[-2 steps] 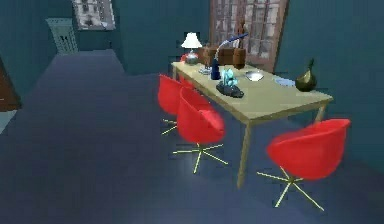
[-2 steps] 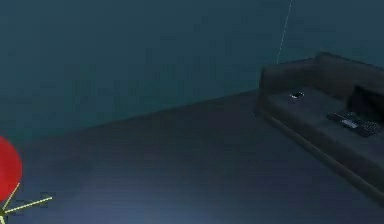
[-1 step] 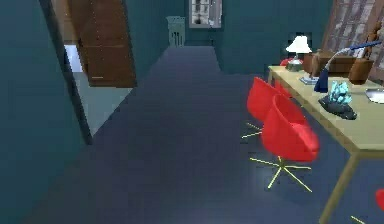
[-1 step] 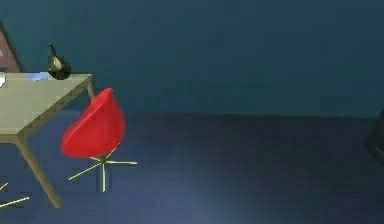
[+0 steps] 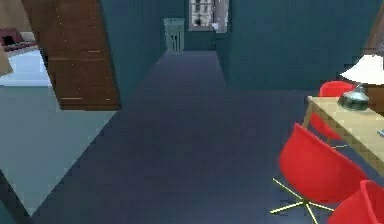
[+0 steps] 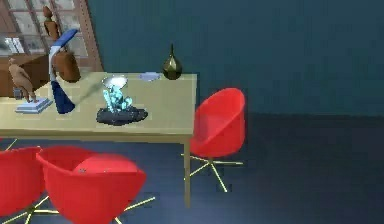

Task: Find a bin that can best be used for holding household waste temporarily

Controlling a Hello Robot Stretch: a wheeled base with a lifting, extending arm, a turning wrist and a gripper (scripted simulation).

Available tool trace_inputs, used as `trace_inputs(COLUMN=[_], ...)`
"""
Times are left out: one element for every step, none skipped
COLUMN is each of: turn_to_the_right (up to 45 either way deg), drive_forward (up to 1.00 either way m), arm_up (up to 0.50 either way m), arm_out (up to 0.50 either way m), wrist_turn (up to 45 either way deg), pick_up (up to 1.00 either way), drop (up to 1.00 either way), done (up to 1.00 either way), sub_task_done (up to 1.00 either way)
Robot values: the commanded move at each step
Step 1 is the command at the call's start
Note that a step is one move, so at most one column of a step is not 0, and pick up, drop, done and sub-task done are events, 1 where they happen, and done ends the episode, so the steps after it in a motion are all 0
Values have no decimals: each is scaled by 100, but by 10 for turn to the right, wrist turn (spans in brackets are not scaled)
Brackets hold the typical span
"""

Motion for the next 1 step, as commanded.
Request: trace_inputs(turn_to_the_right=[0], drive_forward=[100], arm_up=[0], arm_out=[0], wrist_turn=[0], pick_up=[0], drop=[0], done=[0], sub_task_done=[0])
